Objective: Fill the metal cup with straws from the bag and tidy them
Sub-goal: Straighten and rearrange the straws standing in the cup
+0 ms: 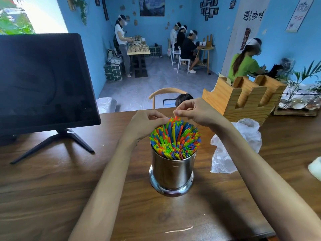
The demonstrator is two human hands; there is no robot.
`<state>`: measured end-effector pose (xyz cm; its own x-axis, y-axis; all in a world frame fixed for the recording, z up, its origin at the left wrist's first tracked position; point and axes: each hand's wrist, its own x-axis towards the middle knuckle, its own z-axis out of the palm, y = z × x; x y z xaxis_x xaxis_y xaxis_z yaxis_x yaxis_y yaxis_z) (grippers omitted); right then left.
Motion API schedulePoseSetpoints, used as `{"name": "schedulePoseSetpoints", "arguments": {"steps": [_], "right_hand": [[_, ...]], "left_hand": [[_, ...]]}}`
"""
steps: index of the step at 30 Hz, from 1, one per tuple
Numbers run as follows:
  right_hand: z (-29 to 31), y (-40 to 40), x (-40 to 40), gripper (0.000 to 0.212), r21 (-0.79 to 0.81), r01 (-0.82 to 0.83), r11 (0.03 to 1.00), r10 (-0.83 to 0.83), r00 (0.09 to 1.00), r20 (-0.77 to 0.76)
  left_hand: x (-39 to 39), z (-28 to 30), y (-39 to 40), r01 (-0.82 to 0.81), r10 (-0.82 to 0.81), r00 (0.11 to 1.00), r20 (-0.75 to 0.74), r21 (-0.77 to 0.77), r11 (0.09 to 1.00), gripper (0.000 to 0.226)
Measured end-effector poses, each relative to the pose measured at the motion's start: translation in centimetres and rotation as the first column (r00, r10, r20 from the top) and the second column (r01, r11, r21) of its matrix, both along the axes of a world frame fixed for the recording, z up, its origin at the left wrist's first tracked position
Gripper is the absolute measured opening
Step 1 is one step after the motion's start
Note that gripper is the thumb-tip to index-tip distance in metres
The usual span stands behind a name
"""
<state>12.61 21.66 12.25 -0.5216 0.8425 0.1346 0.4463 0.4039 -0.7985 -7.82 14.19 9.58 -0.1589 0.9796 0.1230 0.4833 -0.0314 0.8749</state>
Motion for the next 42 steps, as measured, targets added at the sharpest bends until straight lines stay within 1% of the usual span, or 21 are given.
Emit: {"name": "schedulePoseSetpoints", "arguments": {"steps": [4,6,8,11,14,16,18,20,23,25,27,28,30,32,33,34,35,37,38,40,42], "right_hand": [[0.7,-0.3,-0.1,0.022,0.077,-0.001,0.997,0.001,1.0,-0.002],[2.0,-0.7,0.0,0.019,0.156,0.053,0.986,-0.036,0.993,-0.109],[3.9,-1.4,0.2,0.013,0.217,0.13,0.967,-0.061,0.953,-0.296],[6.7,-2.4,0.7,0.011,0.281,0.248,0.927,-0.045,0.818,-0.573],[7.9,-3.3,1.1,0.01,0.193,0.281,0.94,-0.031,0.633,-0.773],[7.6,-3.5,1.4,0.01,0.116,0.263,0.958,-0.053,0.559,-0.827],[6.4,-3.4,1.9,0.009,0.048,0.238,0.97,-0.087,0.525,-0.847],[4.8,-3.3,2.6,0.01,-0.008,0.206,0.978,-0.122,0.547,-0.828],[1.8,-3.4,3.9,0.015,-0.036,0.162,0.986,-0.139,0.687,-0.714],[-0.2,-3.8,3.8,0.011,0.015,0.087,0.996,-0.062,0.81,-0.584],[-1.7,-4.3,3.3,0.006,0.07,-0.012,0.997,0.043,0.892,-0.45],[-2.2,-4.5,2.9,0.006,0.082,-0.047,0.995,0.077,0.908,-0.411],[-2.4,-4.4,2.7,0.007,0.11,-0.059,0.992,0.098,0.916,-0.39],[-2.2,-3.7,2.4,0.005,0.13,-0.007,0.992,0.062,0.902,-0.428],[-2.1,-3.1,2.3,0.001,0.121,0.028,0.992,0.03,0.893,-0.449],[-2.1,-2.4,2.1,0.004,0.11,0.065,0.992,-0.009,0.894,-0.448],[-2.1,-1.8,1.9,0.005,0.093,0.084,0.992,-0.039,0.911,-0.41],[-2.2,-0.7,1.3,0.01,0.025,0.057,0.998,-0.049,0.967,-0.251],[-2.2,-0.3,1.1,0.011,-0.007,0.015,1.0,-0.016,0.987,-0.162],[-2.2,0.2,0.6,0.013,-0.039,-0.088,0.995,0.087,0.995,-0.039],[-1.9,0.4,0.1,0.019,-0.064,-0.161,0.985,0.161,0.987,-0.011]], "left_hand": [[0.1,0.0,-0.1,0.015,-0.015,1.0,0.015,0.032,0.999,0.007],[0.2,0.4,-0.1,-0.019,0.01,0.996,0.09,0.101,0.995,0.007],[0.3,0.8,-0.1,-0.054,0.031,0.993,0.116,0.198,0.979,0.012],[0.5,1.7,0.1,0.018,-0.049,0.994,0.093,0.304,0.953,0.007],[0.8,2.3,0.1,0.13,-0.154,0.986,0.059,0.305,0.944,0.015],[0.7,2.5,0.1,0.142,-0.198,0.971,0.134,0.346,0.928,0.017],[0.2,2.7,-0.1,0.107,-0.23,0.926,0.301,0.373,0.922,0.018],[-0.7,2.9,-0.3,0.062,-0.246,0.851,0.464,0.376,0.924,0.015],[-1.9,3.5,-0.4,-0.007,-0.267,0.71,0.652,0.385,0.923,0.015],[-2.3,4.0,-0.4,-0.019,-0.29,0.671,0.682,0.407,0.913,0.014],[-1.9,4.7,-0.4,-0.019,-0.307,0.682,0.664,0.436,0.9,0.018],[-1.5,5.0,-0.3,-0.016,-0.311,0.715,0.626,0.46,0.888,0.022],[-0.4,5.5,-0.3,-0.01,-0.307,0.816,0.49,0.542,0.84,0.03],[0.4,5.5,-0.3,0.014,-0.292,0.892,0.346,0.624,0.781,0.037],[0.5,5.4,-0.4,0.046,-0.288,0.916,0.279,0.641,0.767,0.038],[0.6,5.3,-0.5,0.093,-0.292,0.932,0.214,0.637,0.765,0.039],[0.7,5.0,-0.7,0.15,-0.31,0.938,0.159,0.617,0.772,0.039],[0.7,4.3,-0.9,0.256,-0.351,0.933,0.077,0.544,0.799,0.039],[0.7,3.9,-1.0,0.285,-0.351,0.936,0.04,0.5,0.818,0.037],[0.5,2.9,-1.2,0.312,-0.325,0.945,-0.043,0.418,0.853,0.021],[0.0,2.2,-1.1,0.348,-0.314,0.937,-0.151,0.355,0.868,0.008]]}}
